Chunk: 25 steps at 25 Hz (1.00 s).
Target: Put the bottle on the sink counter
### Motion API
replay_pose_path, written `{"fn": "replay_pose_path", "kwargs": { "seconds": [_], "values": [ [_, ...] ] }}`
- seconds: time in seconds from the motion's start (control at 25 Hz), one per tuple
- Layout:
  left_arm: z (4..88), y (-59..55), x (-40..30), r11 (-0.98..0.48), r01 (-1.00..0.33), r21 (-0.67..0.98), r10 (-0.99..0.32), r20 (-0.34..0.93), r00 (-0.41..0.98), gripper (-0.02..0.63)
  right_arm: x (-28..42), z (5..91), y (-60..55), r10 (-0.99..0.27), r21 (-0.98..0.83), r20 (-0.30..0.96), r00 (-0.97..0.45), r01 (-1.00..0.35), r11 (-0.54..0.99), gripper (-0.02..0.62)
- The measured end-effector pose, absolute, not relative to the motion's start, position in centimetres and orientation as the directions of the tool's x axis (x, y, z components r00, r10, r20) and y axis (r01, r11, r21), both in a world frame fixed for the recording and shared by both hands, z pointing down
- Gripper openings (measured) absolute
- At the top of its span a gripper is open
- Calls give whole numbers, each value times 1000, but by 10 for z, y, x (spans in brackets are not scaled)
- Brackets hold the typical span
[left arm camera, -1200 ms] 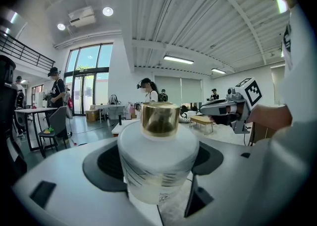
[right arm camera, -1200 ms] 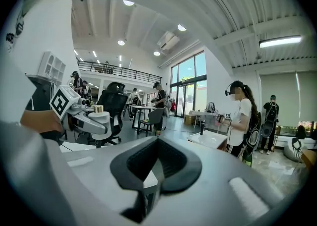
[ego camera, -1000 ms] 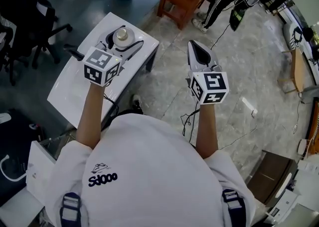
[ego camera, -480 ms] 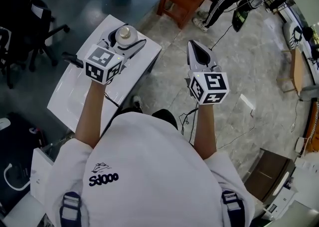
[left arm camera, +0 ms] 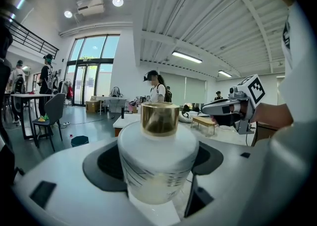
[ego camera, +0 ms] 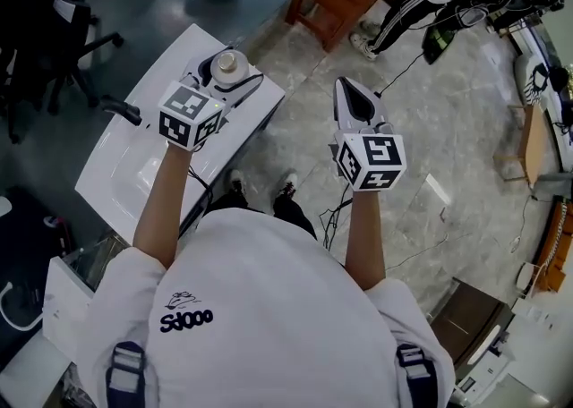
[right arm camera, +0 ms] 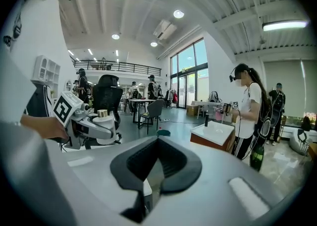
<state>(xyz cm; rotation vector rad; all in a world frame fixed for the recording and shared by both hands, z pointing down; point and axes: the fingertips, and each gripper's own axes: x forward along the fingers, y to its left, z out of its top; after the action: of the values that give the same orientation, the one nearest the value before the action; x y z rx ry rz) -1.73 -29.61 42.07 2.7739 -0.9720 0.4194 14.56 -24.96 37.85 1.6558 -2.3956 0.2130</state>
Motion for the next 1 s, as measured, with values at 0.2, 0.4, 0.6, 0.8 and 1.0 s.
{"fn": "replay_pose_path", "kwargs": {
  "seconds": [0.2,0.4,0.6,0.8,1.0],
  "values": [
    [442,-309,-5,-763,-644,63,-596,318,737,350,152,389,-263,-883,7,284,-372,-921,390,9],
    [474,-319,3,-761,-645,69,-593,328,735,350,152,408,-270,-866,-10,313,-389,-914,407,9],
    [510,-323,10,-776,-624,88,-570,325,755,350,155,431,-268,-849,-33,357,-390,-913,406,9],
    [547,-329,18,-773,-626,103,-558,359,748,350,161,449,-267,-833,-45,396,-386,-914,403,9],
    [582,-331,32,-770,-622,141,-535,389,750,350,167,463,-269,-824,-61,417,-384,-916,396,9]
  ]
}}
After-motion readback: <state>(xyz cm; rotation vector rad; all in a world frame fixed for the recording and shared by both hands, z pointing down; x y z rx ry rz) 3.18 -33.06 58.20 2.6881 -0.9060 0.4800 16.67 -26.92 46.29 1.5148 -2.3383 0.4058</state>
